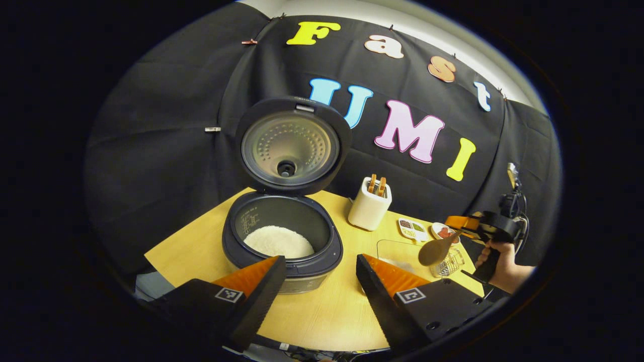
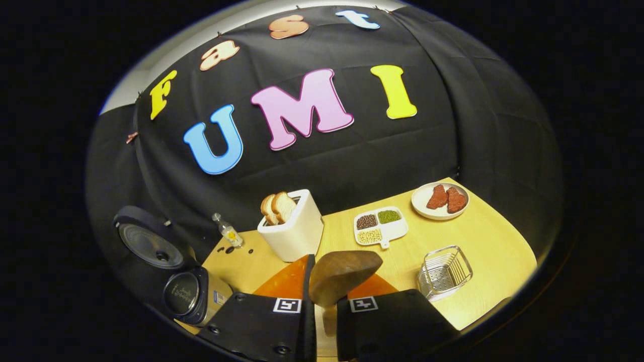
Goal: Close the left gripper, press the button to open the rice cooker; take a wooden spoon from the chopstick holder with the right hand, scoop a spoonful of rice and pour it into the rice cooker, then put the wooden spoon back into the chopstick holder.
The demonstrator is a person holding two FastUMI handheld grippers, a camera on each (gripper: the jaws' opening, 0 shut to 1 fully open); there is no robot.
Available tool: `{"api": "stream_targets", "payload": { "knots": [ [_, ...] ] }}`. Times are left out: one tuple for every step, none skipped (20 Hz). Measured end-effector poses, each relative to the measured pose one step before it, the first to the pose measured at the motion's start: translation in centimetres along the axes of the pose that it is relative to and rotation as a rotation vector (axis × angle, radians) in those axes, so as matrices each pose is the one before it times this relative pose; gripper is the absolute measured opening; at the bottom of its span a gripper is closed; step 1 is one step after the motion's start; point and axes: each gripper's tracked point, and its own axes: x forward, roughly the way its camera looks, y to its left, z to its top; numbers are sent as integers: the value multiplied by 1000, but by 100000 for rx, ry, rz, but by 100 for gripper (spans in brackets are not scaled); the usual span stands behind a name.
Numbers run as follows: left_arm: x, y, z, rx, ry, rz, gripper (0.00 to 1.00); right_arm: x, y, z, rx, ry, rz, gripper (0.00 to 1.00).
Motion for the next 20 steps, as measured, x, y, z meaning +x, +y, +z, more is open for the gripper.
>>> {"api": "stream_targets", "payload": {
  "knots": [
    [489, 400, -684, -490, 938, -778, 95, 628, -219, -785, -2367, 559, -1332, 20],
    [328, 311, -537, -606, 1150, -362, 95, 532, -246, -877, -2365, 382, -1617, 20],
    [486, 281, -467, -615, 792, -247, 95, 470, -177, -673, -2163, 32, -1324, 20],
    [262, 153, -252, -571, 481, -524, 95, 414, -67, -671, -2234, -207, -1312, 20],
    [335, 82, -191, -364, 610, -778, 95, 339, -273, -643, -2930, -14, -1385, 20],
    [248, 165, -168, -5, 768, -598, 95, 205, -195, -704, -2550, 354, -1450, 20],
    [200, 129, -215, 427, 469, -448, 95, 173, -66, -611, -1841, -22, -926, 20],
    [238, 256, 9, 715, 364, -127, 95, 194, 34, -739, -1174, 713, -668, 20],
    [279, 199, -68, 745, 38, -198, 95, 77, 191, -1144, -566, 1913, -544, 15],
    [171, 179, 103, 521, -38, -175, 95, -109, 271, -531, -241, -14, -39, 20],
    [188, 302, 34, 298, 237, 195, 95, 55, 331, -65, -405, -881, -673, 20],
    [196, 276, 35, -349, 231, 278, 95, -102, 329, 31, -213, -614, -838, 20],
    [187, 218, -31, -985, 70, 101, 95, -220, 724, -434, 537, 255, 338, 20],
    [193, 85, 121, -1360, 227, 48, 95, -243, 1233, -611, 1068, 1652, 2379, 20],
    [170, 61, -106, -1312, 284, -63, 95, 58, 1501, -334, 1259, -668, 3049, 20],
    [93, 129, 105, -802, 14, 199, 95, -287, 1178, -319, 1255, 1815, 2462, 20],
    [17, 253, 218, -291, -319, 292, 95, -105, 1164, -75, 902, 585, 1945, 20],
    [41, 127, 224, 84, -119, 253, 95, 62, 1115, -100, 1032, 748, 1522, 20],
    [-17, 165, -84, 168, -105, 221, 95, 89, 1059, -391, 1574, 1714, 1747, 21],
    [-97, 281, 79, 84, -157, 301, 95, 118, 1062, -343, 2097, 1568, 1266, 20]
  ]
}}
